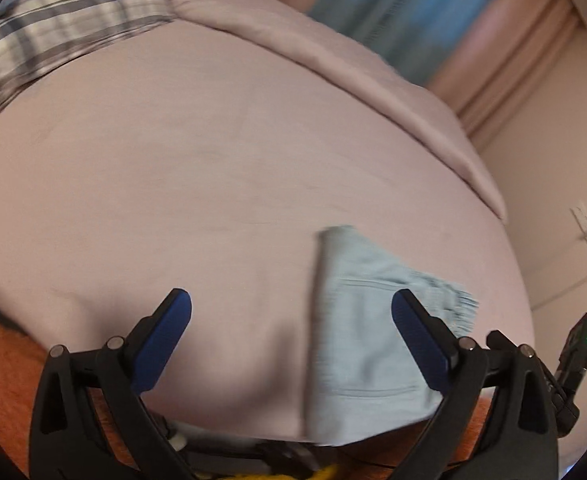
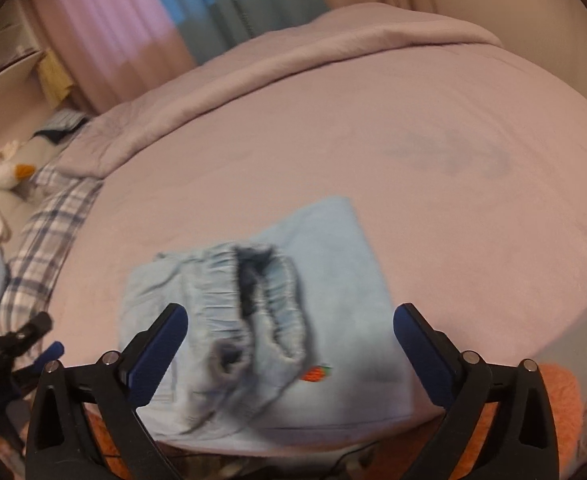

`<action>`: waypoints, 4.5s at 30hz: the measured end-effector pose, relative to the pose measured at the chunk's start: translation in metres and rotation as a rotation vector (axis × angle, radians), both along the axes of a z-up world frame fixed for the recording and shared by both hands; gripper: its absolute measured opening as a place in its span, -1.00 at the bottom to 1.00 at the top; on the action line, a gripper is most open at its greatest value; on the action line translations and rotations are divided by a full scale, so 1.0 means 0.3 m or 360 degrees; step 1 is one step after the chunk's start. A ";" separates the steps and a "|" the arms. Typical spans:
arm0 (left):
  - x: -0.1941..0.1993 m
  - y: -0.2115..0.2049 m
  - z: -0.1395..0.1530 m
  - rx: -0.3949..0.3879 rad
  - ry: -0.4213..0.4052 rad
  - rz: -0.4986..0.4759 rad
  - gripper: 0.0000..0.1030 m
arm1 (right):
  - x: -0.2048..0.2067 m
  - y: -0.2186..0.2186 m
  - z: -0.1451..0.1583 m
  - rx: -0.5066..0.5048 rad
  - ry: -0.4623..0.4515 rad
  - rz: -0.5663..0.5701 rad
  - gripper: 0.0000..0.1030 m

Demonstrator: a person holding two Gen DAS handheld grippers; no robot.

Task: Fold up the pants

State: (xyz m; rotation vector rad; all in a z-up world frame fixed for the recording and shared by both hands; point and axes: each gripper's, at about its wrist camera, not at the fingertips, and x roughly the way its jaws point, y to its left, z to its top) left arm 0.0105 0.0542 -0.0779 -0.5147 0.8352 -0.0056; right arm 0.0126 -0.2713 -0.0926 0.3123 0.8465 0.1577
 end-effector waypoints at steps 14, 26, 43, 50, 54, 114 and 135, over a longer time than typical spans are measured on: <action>0.017 0.046 -0.025 -0.0013 0.0051 0.0042 0.95 | 0.126 0.169 -0.146 -0.0079 0.0133 0.0203 0.17; 0.060 -0.058 -0.027 0.0077 0.0054 -0.0095 0.95 | 0.012 -0.038 0.095 0.0040 -0.0199 0.0049 -0.35; 0.181 -0.256 -0.067 0.0127 0.0130 -0.0381 0.95 | 0.122 -0.165 -0.125 -0.0160 0.0181 -0.0246 0.43; 0.204 -0.340 -0.101 0.0081 0.0143 -0.0525 0.95 | 0.067 -0.239 -0.096 -0.0063 0.0136 -0.0263 0.61; 0.219 -0.377 -0.152 -0.0059 0.0182 -0.0626 0.88 | 0.070 -0.265 -0.140 0.0039 0.0173 -0.0208 0.81; 0.546 -0.290 -0.116 0.0354 0.0126 -0.0248 -0.14 | 0.482 0.169 -0.094 -0.0399 0.0113 0.0285 -0.04; 0.130 -0.240 0.202 0.0398 -0.0336 -0.0080 0.99 | 0.094 0.180 0.252 -0.0517 -0.0492 0.0229 0.92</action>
